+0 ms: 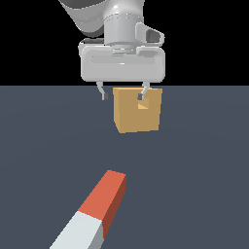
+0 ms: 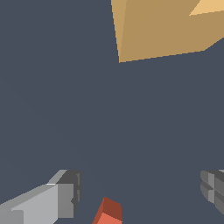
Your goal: Insert the peg into the horizontal hole in a box.
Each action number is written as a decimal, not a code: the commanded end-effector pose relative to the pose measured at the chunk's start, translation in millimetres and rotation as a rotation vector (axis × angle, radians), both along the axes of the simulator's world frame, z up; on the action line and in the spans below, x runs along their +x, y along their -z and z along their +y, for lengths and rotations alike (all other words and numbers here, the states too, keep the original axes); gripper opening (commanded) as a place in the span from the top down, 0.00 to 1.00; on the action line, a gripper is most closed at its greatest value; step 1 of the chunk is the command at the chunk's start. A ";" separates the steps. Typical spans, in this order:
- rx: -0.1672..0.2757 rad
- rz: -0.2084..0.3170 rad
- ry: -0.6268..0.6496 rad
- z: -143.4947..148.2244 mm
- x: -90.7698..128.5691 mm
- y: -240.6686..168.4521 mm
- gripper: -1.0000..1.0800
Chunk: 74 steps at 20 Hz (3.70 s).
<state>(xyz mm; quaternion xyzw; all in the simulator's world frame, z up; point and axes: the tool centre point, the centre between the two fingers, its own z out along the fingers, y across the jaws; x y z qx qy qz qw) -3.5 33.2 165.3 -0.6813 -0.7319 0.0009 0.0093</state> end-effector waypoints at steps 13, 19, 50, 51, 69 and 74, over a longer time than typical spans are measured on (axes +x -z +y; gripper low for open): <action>-0.008 -0.005 0.152 -97.8 -9.3 34.5 0.04; -0.015 -0.009 0.306 -194.5 -32.9 69.3 0.04; -0.014 -0.012 0.424 -264.8 -59.4 146.6 0.04; -0.014 -0.012 0.424 -264.8 -59.4 146.6 1.00; -0.015 -0.013 0.372 -242.1 -37.0 136.3 1.00; -0.016 -0.013 0.291 -204.6 -4.7 121.0 1.00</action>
